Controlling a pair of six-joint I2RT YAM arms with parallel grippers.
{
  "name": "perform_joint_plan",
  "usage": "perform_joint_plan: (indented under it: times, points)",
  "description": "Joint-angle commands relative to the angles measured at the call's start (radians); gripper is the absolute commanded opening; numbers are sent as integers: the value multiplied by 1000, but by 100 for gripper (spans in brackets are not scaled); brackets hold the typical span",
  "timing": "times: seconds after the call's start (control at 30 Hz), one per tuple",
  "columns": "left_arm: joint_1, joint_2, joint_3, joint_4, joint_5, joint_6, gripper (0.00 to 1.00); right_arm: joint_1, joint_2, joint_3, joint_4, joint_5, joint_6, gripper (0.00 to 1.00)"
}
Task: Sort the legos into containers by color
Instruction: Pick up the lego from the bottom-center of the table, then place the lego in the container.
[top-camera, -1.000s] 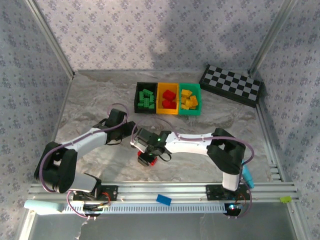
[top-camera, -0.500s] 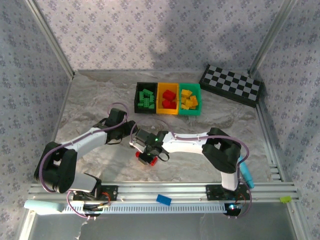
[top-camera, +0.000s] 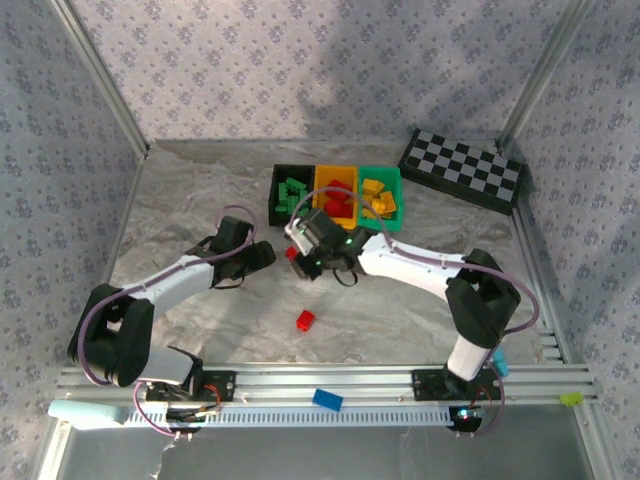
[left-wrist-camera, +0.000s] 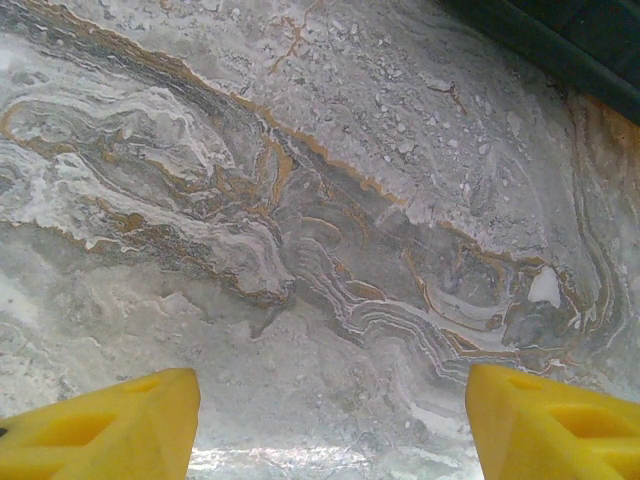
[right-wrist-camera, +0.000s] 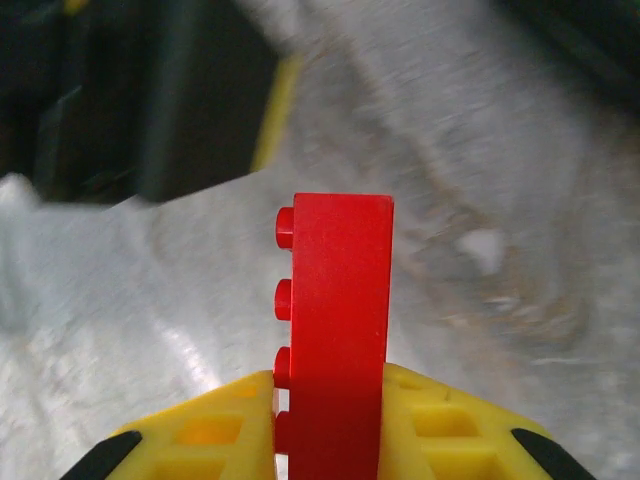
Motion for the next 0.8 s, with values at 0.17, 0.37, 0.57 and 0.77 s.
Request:
perform_joint_plan:
  times: [0.17, 0.37, 0.57, 0.77]
  points:
    - [-45, -56, 8, -18, -19, -9, 71, -196, 41, 146, 41, 14, 40, 26]
    - [-80, -58, 13, -17, -27, -17, 71, -306, 182, 308, 30, -36, 137, 27]
    - [-101, -69, 8, -12, -31, -21, 71, -350, 301, 423, 19, -46, 205, 27]
    - [-110, -75, -8, 28, -13, -23, 71, -370, 411, 538, 3, -58, 231, 29]
